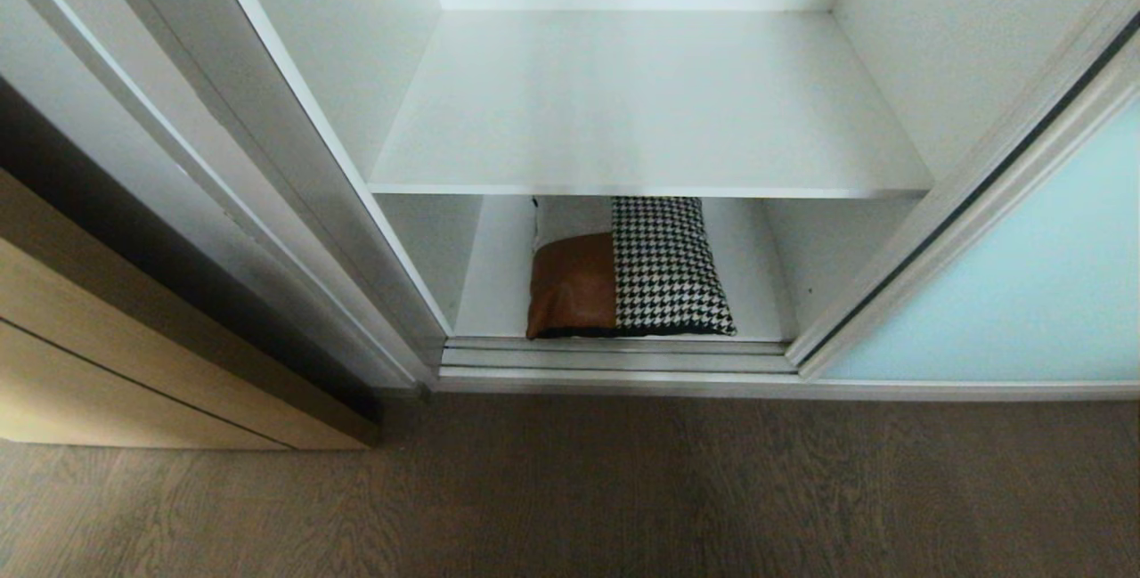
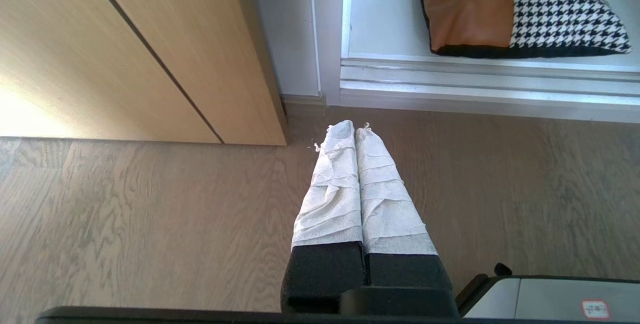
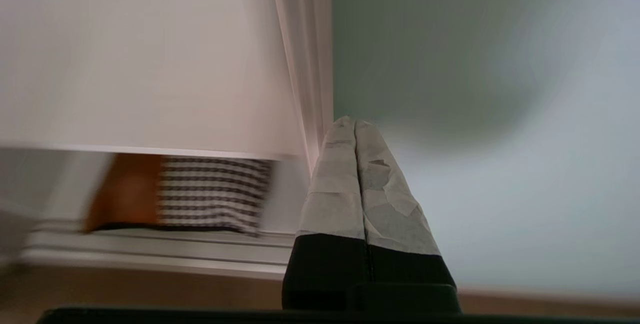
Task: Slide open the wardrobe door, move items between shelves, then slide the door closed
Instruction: Close the door
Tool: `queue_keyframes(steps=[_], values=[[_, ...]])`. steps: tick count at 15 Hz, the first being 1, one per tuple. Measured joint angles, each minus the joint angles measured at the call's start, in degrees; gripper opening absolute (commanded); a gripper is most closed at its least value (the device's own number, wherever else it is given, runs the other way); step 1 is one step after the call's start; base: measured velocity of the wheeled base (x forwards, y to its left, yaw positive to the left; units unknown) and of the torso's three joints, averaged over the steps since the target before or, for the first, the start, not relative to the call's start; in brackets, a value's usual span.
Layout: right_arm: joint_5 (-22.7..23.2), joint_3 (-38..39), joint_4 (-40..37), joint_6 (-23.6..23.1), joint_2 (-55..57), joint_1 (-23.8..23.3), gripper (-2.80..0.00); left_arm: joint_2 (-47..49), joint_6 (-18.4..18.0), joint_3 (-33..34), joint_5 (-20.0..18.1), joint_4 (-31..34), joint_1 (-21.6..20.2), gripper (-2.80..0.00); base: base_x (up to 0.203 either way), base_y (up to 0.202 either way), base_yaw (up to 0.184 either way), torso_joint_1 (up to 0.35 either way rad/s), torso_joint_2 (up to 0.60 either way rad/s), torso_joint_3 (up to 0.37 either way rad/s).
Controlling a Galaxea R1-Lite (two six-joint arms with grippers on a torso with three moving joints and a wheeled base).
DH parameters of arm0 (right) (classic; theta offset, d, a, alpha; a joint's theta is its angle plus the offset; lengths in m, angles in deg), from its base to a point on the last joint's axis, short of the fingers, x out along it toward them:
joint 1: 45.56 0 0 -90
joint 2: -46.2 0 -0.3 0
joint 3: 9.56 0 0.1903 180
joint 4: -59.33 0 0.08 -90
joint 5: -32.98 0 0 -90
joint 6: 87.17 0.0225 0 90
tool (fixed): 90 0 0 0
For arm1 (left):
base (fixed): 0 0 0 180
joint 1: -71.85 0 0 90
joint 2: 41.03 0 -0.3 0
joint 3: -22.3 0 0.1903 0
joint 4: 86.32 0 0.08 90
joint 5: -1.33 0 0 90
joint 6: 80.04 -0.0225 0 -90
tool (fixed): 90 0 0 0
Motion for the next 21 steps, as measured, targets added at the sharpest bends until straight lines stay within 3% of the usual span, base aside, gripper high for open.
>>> queue_keyframes(steps=[10, 14, 21], values=[[0.11, 8.68, -5.80, -1.42, -15.00, 21.88, -2.80, 0.00, -0.02, 0.00, 0.02, 0.00, -0.02, -2.80, 0.000, 0.000, 0.000, 0.000, 0.00, 0.000], [-0.13, 14.90, -6.52, -1.76, -21.64, 24.21, -2.80, 0.00, -0.02, 0.00, 0.00, 0.00, 0.00, -2.80, 0.000, 0.000, 0.000, 0.000, 0.00, 0.000], [-0.41, 25.56, -6.60, -1.87, -34.66, 22.91, -2.80, 0.00, -0.02, 0.00, 0.00, 0.00, -0.02, -2.80, 0.000, 0.000, 0.000, 0.000, 0.00, 0.000]])
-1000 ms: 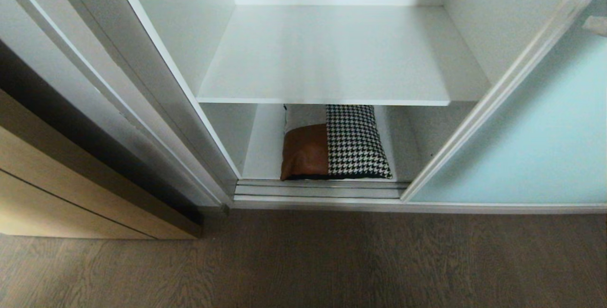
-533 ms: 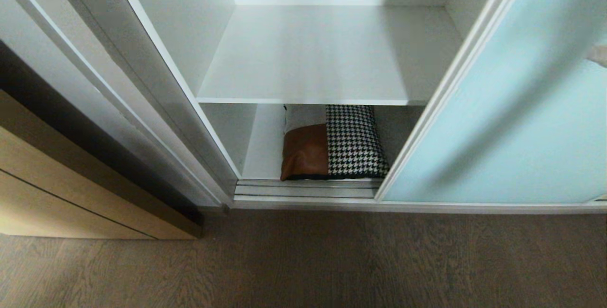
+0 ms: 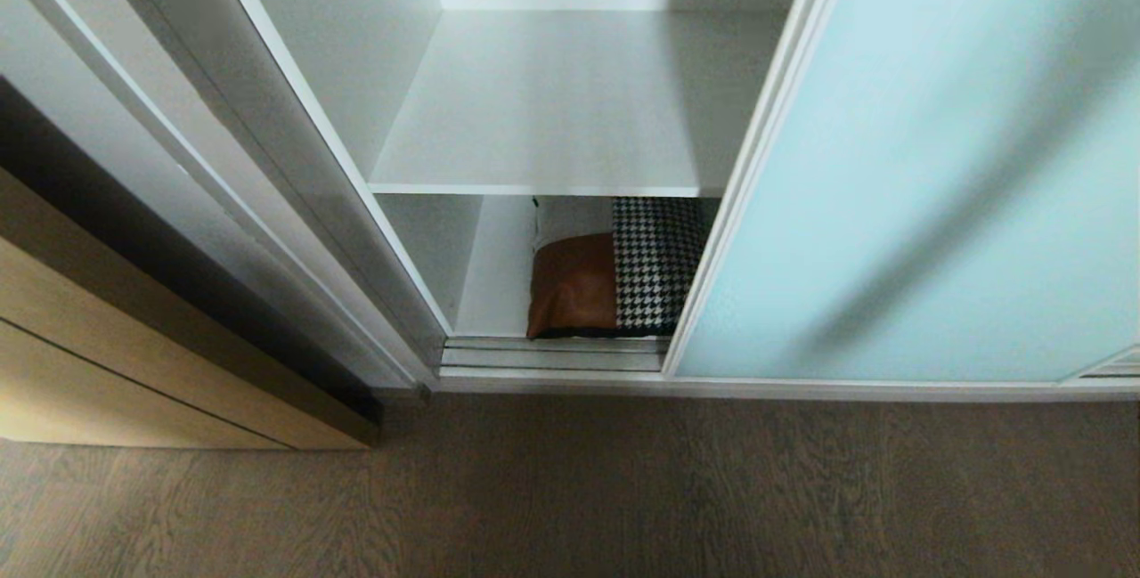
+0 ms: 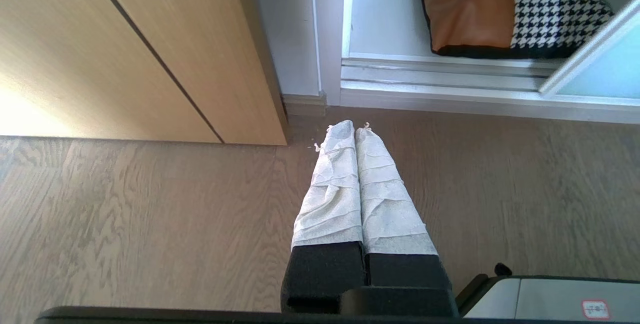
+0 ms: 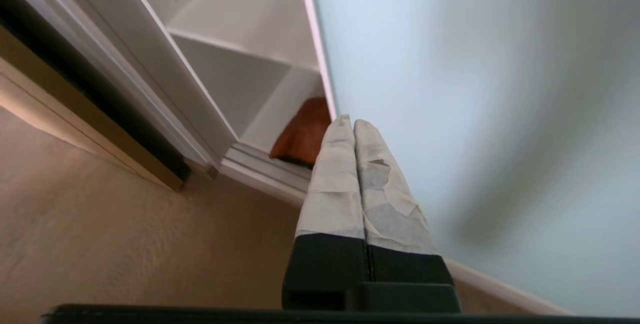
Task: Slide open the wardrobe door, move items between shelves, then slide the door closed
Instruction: Close the door
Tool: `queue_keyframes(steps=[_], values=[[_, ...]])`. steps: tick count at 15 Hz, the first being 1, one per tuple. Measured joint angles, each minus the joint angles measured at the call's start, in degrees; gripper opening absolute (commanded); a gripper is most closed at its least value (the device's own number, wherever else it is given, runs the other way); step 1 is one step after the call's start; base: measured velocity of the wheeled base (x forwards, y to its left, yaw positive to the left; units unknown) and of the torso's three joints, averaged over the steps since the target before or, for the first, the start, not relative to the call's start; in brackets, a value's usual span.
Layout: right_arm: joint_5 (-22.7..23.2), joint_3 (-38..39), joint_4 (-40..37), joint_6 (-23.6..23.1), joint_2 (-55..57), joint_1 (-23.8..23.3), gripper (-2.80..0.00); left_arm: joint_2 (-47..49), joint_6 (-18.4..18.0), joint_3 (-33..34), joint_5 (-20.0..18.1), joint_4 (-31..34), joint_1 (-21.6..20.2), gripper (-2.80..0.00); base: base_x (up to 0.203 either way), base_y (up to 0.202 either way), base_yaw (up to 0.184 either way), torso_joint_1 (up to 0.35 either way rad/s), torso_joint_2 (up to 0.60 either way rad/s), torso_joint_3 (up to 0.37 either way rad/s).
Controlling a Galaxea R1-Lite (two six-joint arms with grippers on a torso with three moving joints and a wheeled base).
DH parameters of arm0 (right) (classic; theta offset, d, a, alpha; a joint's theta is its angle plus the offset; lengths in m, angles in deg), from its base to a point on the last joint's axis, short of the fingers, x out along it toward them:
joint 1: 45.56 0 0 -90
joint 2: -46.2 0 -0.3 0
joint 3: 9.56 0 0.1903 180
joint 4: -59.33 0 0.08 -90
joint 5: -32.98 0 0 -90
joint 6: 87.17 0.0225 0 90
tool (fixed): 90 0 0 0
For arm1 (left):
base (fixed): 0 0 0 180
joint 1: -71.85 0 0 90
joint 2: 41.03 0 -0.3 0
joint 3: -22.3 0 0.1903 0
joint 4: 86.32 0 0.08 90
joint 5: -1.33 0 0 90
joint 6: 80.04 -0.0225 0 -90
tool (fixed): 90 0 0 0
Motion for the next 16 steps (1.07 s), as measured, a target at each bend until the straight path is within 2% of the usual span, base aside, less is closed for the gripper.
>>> queue_keyframes(steps=[3, 6, 13, 16], values=[[-0.53, 7.50, -1.06, -0.03, -6.99, -0.81, -2.80, 0.00, 0.01, 0.00, 0.00, 0.01, -0.01, -2.80, 0.000, 0.000, 0.000, 0.000, 0.00, 0.000], [-3.04, 14.54, -5.38, 0.02, -13.20, -0.87, -2.80, 0.00, 0.00, 0.00, 0.00, 0.00, -0.01, -2.80, 0.000, 0.000, 0.000, 0.000, 0.00, 0.000], [-3.58, 25.06, -12.96, -0.16, -28.50, -0.76, -2.80, 0.00, 0.00, 0.00, 0.00, 0.00, -0.01, -2.80, 0.000, 0.000, 0.000, 0.000, 0.00, 0.000], [-3.67, 30.11, -16.44, -1.90, -35.65, -0.58, -2.80, 0.00, 0.02, 0.00, 0.00, 0.00, 0.02, -2.80, 0.000, 0.000, 0.000, 0.000, 0.00, 0.000]])
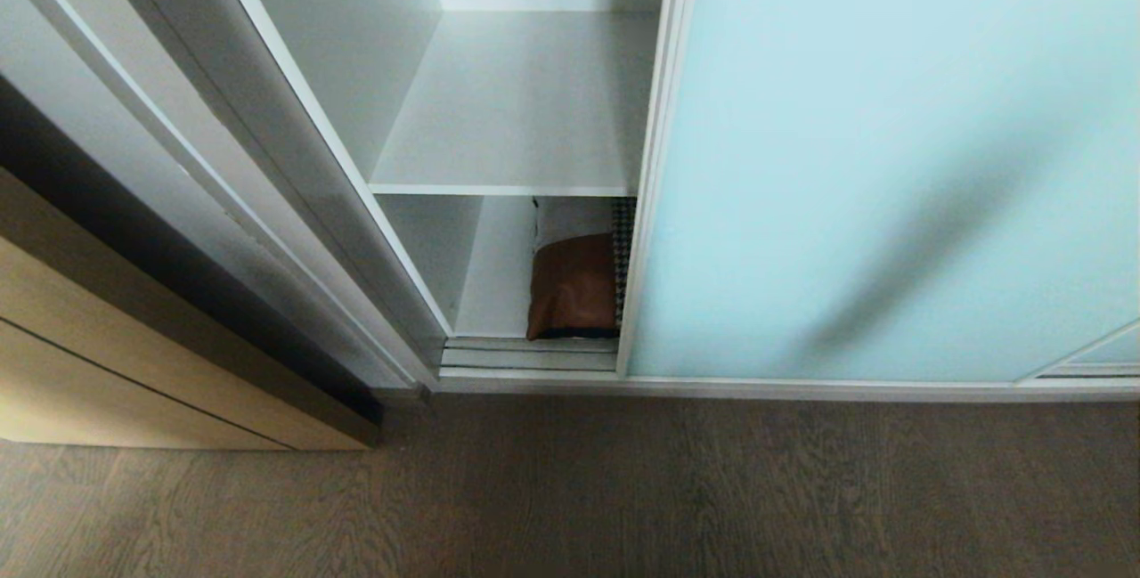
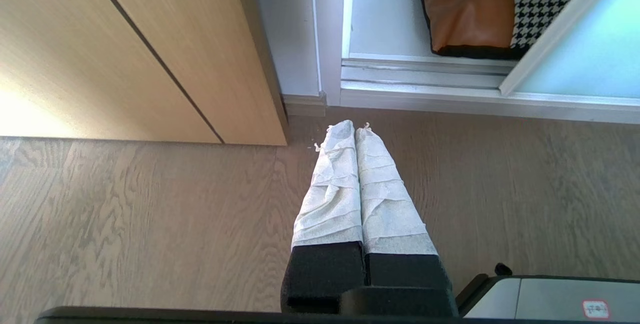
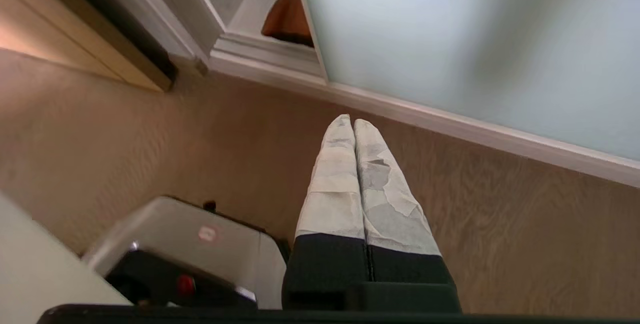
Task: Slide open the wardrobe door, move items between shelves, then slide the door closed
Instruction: Close the door
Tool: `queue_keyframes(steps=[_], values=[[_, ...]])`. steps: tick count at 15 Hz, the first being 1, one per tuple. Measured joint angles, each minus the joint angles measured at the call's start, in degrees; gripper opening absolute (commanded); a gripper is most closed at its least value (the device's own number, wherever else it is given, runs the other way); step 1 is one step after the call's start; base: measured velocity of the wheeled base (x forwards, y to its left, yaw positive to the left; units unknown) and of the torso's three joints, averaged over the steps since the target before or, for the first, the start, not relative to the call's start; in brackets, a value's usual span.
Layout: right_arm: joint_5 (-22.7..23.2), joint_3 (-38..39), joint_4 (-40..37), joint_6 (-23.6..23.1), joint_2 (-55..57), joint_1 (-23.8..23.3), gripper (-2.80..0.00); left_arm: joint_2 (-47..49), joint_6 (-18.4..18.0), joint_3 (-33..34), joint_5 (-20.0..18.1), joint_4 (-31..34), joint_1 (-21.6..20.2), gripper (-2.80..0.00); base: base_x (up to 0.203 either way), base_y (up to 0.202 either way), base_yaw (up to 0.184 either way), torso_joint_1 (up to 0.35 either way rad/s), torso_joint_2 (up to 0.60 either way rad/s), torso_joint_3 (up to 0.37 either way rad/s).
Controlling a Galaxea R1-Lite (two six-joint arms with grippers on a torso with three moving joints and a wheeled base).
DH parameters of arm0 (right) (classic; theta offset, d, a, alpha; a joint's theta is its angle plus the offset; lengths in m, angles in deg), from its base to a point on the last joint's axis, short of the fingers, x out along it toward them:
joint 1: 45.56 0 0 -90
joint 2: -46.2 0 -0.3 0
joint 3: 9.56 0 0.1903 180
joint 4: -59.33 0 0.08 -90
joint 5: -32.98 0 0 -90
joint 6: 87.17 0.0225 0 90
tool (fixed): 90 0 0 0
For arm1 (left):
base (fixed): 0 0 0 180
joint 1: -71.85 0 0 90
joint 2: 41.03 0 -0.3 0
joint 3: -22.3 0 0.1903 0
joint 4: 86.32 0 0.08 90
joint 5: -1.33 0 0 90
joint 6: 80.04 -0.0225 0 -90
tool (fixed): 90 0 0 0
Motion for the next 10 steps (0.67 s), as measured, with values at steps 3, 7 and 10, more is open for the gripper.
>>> queue_keyframes(steps=[3, 7, 10], values=[[-1.45, 6.27, 0.23, -1.52, -6.58, 0.03, -2.80, 0.00, -0.02, 0.00, 0.00, 0.00, -0.02, -2.80, 0.000, 0.000, 0.000, 0.000, 0.00, 0.000], [-15.56, 14.48, 7.16, -2.43, -9.38, -0.02, -2.80, 0.00, -0.02, 0.00, 0.00, 0.00, 0.00, -2.80, 0.000, 0.000, 0.000, 0.000, 0.00, 0.000], [-20.70, 16.33, 7.46, 0.22, -9.87, 0.03, -2.80, 0.00, -0.02, 0.00, -0.02, 0.00, 0.00, -2.80, 0.000, 0.000, 0.000, 0.000, 0.00, 0.000]])
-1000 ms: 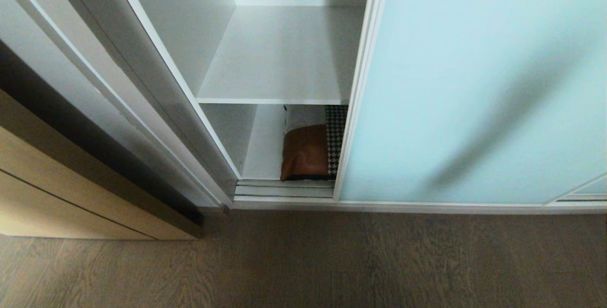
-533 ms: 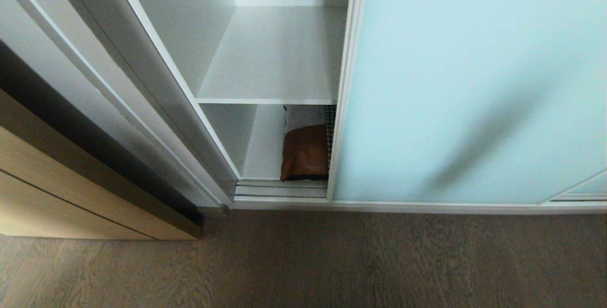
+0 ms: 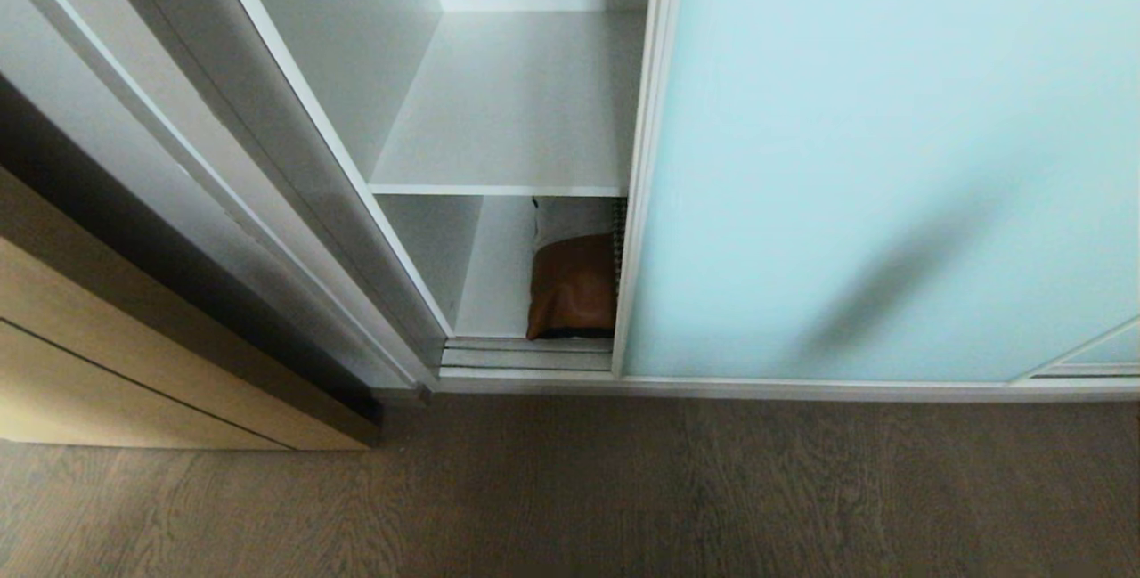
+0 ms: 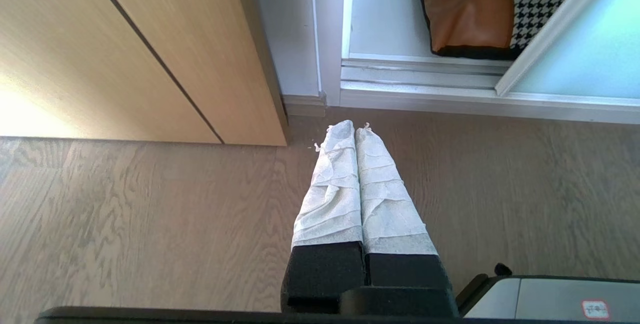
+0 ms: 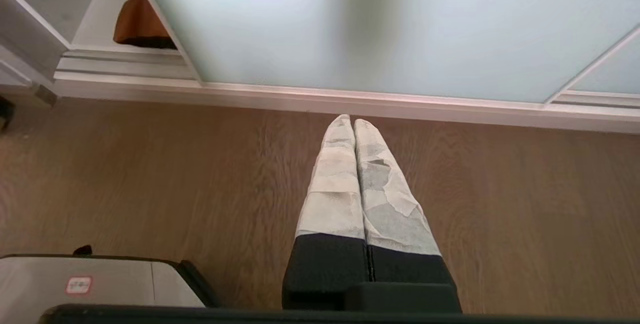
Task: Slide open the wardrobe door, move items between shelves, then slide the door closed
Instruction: Close the door
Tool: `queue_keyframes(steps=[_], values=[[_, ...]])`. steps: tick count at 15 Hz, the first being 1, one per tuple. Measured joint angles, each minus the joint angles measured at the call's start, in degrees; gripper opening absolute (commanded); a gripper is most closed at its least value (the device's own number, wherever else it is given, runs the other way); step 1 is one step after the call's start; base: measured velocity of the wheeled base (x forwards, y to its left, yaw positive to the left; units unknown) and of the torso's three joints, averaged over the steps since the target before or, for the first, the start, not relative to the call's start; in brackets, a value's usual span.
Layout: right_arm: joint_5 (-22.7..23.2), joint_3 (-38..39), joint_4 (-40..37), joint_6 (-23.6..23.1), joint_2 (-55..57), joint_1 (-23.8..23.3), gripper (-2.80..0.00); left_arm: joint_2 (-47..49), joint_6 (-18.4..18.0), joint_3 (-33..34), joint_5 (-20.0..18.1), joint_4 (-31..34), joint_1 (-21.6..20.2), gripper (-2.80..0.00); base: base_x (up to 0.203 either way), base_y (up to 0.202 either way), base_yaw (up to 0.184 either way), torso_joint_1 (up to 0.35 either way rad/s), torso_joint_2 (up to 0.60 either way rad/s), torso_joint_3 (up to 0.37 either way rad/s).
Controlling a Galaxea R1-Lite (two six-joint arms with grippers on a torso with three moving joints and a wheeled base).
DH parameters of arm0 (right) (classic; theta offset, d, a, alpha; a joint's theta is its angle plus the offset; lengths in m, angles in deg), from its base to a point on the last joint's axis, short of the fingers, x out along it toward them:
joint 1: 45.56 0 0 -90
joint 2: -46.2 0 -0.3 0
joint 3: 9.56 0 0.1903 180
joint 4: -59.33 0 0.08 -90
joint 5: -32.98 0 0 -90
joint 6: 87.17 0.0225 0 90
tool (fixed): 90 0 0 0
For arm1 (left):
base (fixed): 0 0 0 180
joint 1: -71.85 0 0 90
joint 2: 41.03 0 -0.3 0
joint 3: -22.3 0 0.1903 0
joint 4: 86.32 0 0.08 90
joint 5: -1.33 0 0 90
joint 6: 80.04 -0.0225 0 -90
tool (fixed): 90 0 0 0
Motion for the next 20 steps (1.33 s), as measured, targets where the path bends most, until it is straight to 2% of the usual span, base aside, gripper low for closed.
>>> queue_keyframes(steps=[20], values=[[-0.12, 0.35, -0.35, 0.28, -0.14, -0.02, -2.80, 0.00, 0.16, -0.11, 0.04, 0.52, -0.02, -2.80, 0.000, 0.000, 0.000, 0.000, 0.00, 0.000]])
